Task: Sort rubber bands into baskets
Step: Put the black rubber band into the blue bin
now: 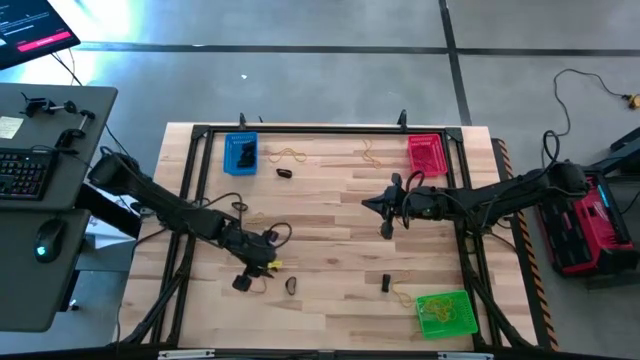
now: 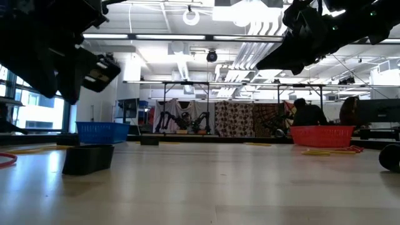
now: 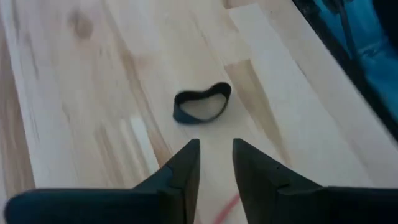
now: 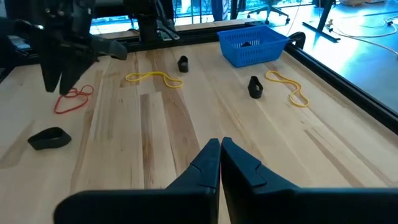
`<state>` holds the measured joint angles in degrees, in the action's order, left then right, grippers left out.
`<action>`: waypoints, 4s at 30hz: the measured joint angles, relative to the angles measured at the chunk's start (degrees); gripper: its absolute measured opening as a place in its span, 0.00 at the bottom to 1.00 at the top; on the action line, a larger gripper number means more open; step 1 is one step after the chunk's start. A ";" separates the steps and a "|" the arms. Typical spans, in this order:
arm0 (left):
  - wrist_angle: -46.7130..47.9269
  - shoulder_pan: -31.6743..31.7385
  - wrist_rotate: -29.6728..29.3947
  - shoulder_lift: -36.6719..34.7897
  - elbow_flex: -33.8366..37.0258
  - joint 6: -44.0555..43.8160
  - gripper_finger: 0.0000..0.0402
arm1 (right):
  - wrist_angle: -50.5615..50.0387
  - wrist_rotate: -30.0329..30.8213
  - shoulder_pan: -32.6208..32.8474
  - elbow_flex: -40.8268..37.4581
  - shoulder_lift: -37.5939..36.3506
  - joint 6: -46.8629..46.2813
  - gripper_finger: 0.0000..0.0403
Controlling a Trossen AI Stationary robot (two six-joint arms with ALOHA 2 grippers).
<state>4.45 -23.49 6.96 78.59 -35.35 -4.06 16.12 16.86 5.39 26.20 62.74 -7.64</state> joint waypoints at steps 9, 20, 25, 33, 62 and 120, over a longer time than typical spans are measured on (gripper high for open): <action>-7.36 0.00 -2.91 5.17 0.00 22.68 0.29 | 0.00 -0.98 0.00 0.00 0.00 -0.74 0.00; -4.91 -3.06 -4.30 12.75 -5.92 32.92 0.29 | 0.00 -1.48 0.00 0.00 0.00 -1.96 0.00; -2.81 -4.81 -4.30 15.02 -8.44 33.82 0.29 | -0.35 -1.48 0.02 0.00 0.00 -2.95 0.00; -2.49 -4.96 -6.90 18.75 -8.90 33.32 0.29 | -0.44 -2.36 0.02 0.00 0.00 -5.42 0.00; 22.75 11.54 -17.09 -10.17 -8.90 12.53 0.00 | -0.85 -2.31 0.13 0.00 0.00 -2.78 0.00; 54.93 80.17 -9.54 24.18 -34.95 18.26 0.00 | -0.83 -2.29 0.13 0.00 0.00 6.63 0.00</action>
<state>59.38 56.69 -2.58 102.77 -70.30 14.19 15.29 14.57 5.52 26.20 62.74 -1.01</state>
